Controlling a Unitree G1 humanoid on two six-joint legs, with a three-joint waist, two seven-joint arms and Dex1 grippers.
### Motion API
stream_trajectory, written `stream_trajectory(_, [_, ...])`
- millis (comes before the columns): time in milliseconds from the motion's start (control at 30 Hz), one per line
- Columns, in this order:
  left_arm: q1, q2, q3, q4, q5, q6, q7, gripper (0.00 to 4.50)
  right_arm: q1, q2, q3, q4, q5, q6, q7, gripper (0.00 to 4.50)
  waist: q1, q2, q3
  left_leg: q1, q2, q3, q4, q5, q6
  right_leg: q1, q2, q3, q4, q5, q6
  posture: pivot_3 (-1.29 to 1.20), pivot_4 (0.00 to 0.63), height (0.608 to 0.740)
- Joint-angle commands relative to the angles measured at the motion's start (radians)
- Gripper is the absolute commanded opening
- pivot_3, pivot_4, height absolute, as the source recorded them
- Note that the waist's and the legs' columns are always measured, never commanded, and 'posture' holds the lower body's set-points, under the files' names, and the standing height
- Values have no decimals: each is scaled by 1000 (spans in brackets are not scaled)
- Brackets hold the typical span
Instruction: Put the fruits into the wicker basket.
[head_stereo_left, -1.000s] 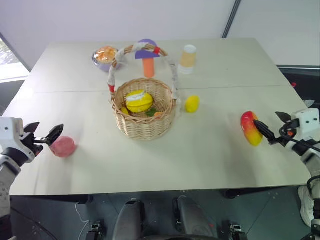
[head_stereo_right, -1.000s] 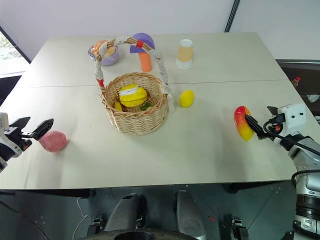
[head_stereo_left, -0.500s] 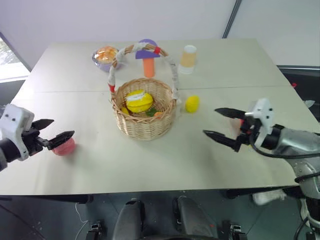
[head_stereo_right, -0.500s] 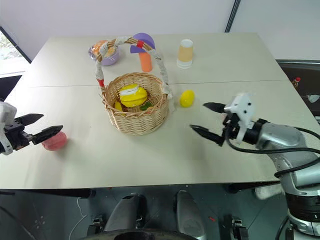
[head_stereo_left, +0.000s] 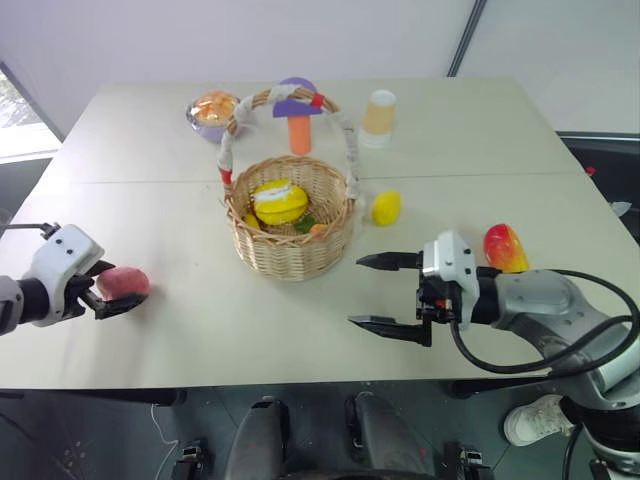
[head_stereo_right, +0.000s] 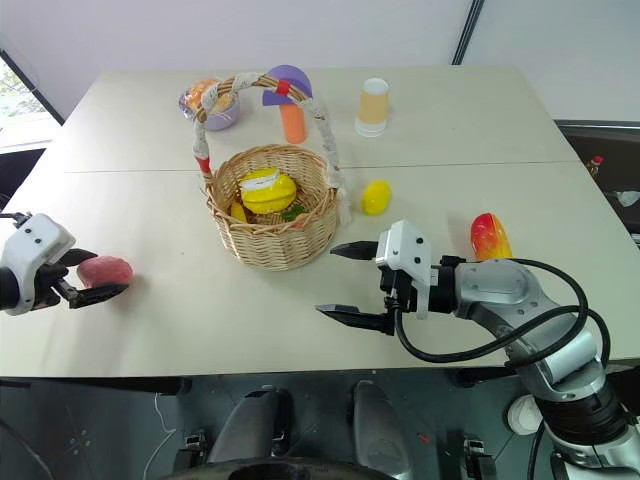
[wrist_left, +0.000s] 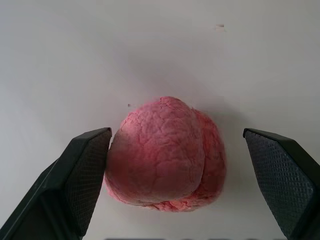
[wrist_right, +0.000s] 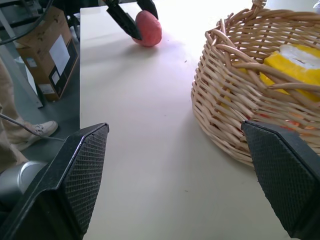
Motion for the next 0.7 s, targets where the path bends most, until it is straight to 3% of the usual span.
stream_trajectory(33, [-21,13,-24,39,37,-19,-17,4500,3,14,1,-43,-3,-20,-12,4417,-1,0,0,0,0,0,0,0,0,0,0,0,0,0,0,0,150,740])
stream_trajectory(100, [-29,8,-28,61,46,-30,-22,3958,6,19,8,-47,-8,-23,-19,4500,-2,0,0,0,0,0,0,0,0,0,1,0,0,0,0,0,150,740])
stream_trajectory(233, [-41,-5,-6,80,54,-69,-11,2445,13,25,15,-50,-21,-29,-24,4500,-1,0,0,0,1,0,0,0,0,0,1,0,0,0,0,0,150,740])
stream_trajectory(433, [-56,-47,148,-4,-75,-49,-55,2340,-6,24,15,-43,-27,-25,-28,4500,-1,-1,0,0,1,0,0,0,0,0,1,-1,0,0,0,0,150,740])
stream_trajectory(567, [-171,-104,209,-225,-315,99,-27,2340,-20,10,-5,-18,-36,-30,-19,4500,6,-1,0,-1,2,-1,1,0,0,0,0,-1,0,0,0,0,150,740])
stream_trajectory(633, [-311,-176,133,-308,-386,160,72,2340,-35,8,-13,2,-44,-34,-20,4500,9,-2,0,-4,1,-1,4,0,0,0,0,-3,0,0,1,0,150,740])
stream_trajectory(700, [-436,-255,-17,-355,-310,146,164,2340,-48,14,-17,24,-60,-42,-31,4500,11,-3,-1,-3,-1,-2,5,0,0,1,-1,-3,1,1,2,0,150,740])
